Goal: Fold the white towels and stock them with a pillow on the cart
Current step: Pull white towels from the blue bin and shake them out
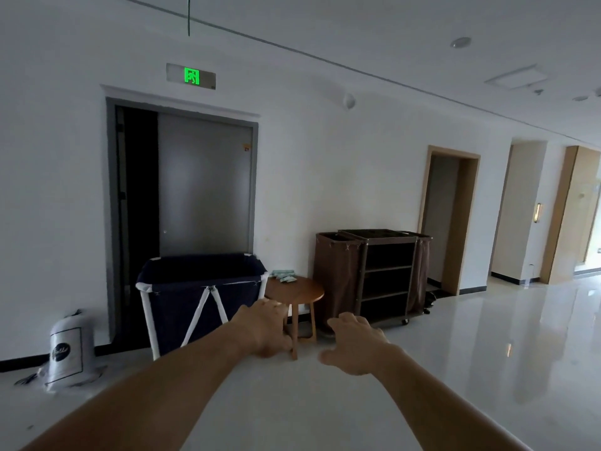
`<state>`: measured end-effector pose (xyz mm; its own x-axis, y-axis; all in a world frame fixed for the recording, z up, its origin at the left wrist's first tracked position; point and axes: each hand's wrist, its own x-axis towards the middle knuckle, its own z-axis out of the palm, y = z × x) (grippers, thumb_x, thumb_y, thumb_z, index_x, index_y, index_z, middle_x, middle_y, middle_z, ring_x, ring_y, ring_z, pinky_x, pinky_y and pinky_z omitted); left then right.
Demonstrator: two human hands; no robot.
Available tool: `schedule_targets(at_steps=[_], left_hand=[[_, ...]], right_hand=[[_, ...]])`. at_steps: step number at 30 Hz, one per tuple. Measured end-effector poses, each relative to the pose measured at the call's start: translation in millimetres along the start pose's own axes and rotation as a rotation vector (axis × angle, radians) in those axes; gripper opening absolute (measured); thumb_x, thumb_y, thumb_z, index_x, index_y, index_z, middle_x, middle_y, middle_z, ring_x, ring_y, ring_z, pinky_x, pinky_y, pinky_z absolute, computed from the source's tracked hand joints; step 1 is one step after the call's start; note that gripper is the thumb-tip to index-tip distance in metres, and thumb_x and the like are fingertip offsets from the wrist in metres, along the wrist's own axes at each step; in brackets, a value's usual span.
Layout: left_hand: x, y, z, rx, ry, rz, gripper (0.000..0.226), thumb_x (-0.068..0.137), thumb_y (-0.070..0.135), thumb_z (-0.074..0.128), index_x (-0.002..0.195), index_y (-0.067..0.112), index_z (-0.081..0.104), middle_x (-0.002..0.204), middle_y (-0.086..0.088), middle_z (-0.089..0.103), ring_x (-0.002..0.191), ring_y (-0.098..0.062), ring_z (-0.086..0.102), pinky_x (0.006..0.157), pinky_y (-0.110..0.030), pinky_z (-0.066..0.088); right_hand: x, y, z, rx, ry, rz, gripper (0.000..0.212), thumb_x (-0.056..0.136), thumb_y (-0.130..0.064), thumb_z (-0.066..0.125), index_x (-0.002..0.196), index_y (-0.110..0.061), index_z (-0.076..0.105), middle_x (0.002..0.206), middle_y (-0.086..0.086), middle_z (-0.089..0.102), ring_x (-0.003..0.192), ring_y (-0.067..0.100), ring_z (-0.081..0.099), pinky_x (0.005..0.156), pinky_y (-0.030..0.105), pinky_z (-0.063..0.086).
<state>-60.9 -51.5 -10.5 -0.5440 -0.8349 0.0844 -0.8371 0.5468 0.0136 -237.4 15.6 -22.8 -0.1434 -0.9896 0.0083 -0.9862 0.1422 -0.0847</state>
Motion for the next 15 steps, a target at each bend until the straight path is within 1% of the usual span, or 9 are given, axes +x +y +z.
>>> schedule_targets(at_steps=[3,6,9,12,15], left_hand=[[26.1,-13.7,4.6,-0.025,0.003,-0.014,0.064,0.089,0.048,0.056,0.144,0.02,0.04,0.151,-0.002,0.038,0.141,-0.021,0.032,0.114,-0.044,0.031],[62.3,-35.1,7.6,-0.035,-0.004,-0.013,0.054,0.088,0.047,0.057,0.134,0.021,0.046,0.146,-0.002,0.043,0.135,-0.022,0.038,0.11,-0.046,0.036],[102.8,-61.5,8.7,-0.033,-0.018,-0.005,0.058,0.087,0.045,0.057,0.137,0.018,0.045,0.148,-0.003,0.041,0.137,-0.024,0.036,0.111,-0.047,0.034],[147.2,-90.5,7.6,-0.055,0.005,-0.006,0.051,0.087,0.044,0.057,0.129,0.017,0.047,0.143,-0.005,0.045,0.129,-0.024,0.042,0.106,-0.045,0.039],[186.4,-116.6,10.4,-0.047,-0.013,-0.002,0.065,0.087,0.047,0.056,0.143,0.016,0.039,0.151,-0.005,0.037,0.138,-0.025,0.035,0.111,-0.046,0.034]], right_hand=[[30.9,-1.2,1.7,0.008,0.001,-0.018,0.078,0.089,-0.055,0.058,0.153,-0.021,0.028,0.156,0.006,0.027,0.143,0.031,0.027,0.114,0.054,0.03],[70.7,-4.2,0.7,0.01,0.016,-0.019,0.08,0.089,-0.054,0.058,0.154,-0.021,0.024,0.16,0.006,0.022,0.146,0.031,0.023,0.115,0.055,0.028],[115.0,-11.0,1.5,0.03,0.029,0.002,0.081,0.089,-0.055,0.057,0.155,-0.021,0.024,0.161,0.004,0.02,0.147,0.03,0.022,0.115,0.054,0.027],[161.1,-18.4,2.6,0.035,0.029,0.027,0.082,0.088,-0.054,0.056,0.156,-0.021,0.022,0.162,0.003,0.02,0.147,0.029,0.021,0.115,0.053,0.026],[202.6,-25.3,5.2,0.032,0.024,0.028,0.082,0.088,-0.053,0.057,0.156,-0.023,0.021,0.162,0.002,0.018,0.148,0.028,0.019,0.116,0.052,0.026]])
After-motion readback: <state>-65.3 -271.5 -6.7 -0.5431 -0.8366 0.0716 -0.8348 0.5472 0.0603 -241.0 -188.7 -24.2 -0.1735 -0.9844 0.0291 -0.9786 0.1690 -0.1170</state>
